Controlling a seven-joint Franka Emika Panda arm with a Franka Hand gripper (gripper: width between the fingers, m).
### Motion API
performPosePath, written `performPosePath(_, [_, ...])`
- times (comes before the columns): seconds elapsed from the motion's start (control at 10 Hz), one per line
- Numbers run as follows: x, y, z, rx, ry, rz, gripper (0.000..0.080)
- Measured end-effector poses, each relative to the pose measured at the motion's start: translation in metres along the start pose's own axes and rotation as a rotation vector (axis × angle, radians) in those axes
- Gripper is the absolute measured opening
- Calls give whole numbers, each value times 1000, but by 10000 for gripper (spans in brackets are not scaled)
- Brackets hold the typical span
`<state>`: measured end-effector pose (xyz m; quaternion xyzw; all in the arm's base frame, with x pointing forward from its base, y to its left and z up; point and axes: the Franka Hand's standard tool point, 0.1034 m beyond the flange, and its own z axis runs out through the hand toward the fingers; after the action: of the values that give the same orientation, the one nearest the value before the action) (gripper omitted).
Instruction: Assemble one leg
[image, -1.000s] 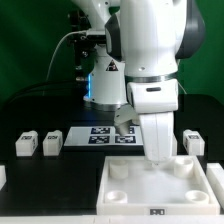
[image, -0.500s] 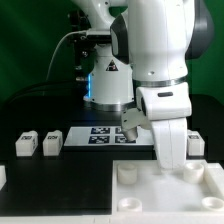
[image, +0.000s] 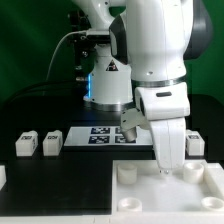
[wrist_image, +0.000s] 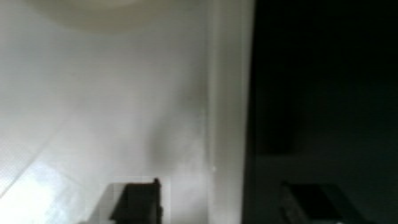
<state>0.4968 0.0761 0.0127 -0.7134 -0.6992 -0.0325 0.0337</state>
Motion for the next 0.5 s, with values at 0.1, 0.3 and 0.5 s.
performPosePath(0.1, [0,0,0,0,0,0,427])
performPosePath(0.3, [0,0,0,0,0,1,634])
performPosePath(0.5, [0,0,0,0,0,1,645])
